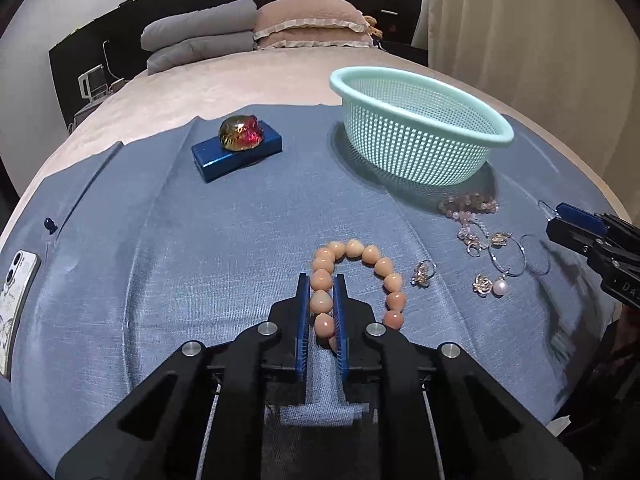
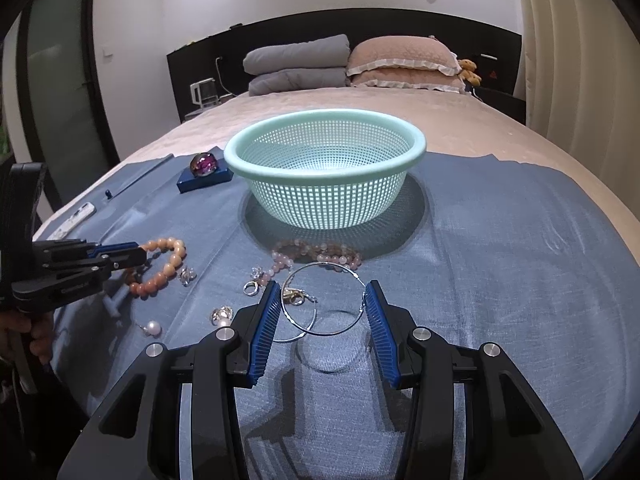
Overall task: Organize jewelry
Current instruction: 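Carry both items over the mint basket and open both grippers to drop them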
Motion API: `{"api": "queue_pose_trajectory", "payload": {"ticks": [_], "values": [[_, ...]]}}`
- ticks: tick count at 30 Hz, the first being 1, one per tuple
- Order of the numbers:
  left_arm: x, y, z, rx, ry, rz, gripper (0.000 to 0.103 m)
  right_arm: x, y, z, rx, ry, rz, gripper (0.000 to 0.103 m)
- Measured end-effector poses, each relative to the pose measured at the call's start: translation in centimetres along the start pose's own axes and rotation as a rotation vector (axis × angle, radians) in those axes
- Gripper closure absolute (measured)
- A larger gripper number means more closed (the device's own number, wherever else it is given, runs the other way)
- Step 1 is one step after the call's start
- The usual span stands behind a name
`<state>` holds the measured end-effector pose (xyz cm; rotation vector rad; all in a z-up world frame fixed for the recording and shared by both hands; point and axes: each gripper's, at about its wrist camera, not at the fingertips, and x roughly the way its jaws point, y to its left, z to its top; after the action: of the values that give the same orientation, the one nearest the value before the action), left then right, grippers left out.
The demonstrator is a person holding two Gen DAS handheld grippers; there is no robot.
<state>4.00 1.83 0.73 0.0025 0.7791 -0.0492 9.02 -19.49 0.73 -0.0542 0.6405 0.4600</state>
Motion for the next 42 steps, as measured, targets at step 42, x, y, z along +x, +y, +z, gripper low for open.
{"api": "queue_pose_trajectory", "payload": {"ticks": [42], "values": [[5.5,-4.8,15.1,0.184,-0.011,-0.145,0.091,7.0,-3.0,10.6,-0.044,0.003,0.053,0.062]]}}
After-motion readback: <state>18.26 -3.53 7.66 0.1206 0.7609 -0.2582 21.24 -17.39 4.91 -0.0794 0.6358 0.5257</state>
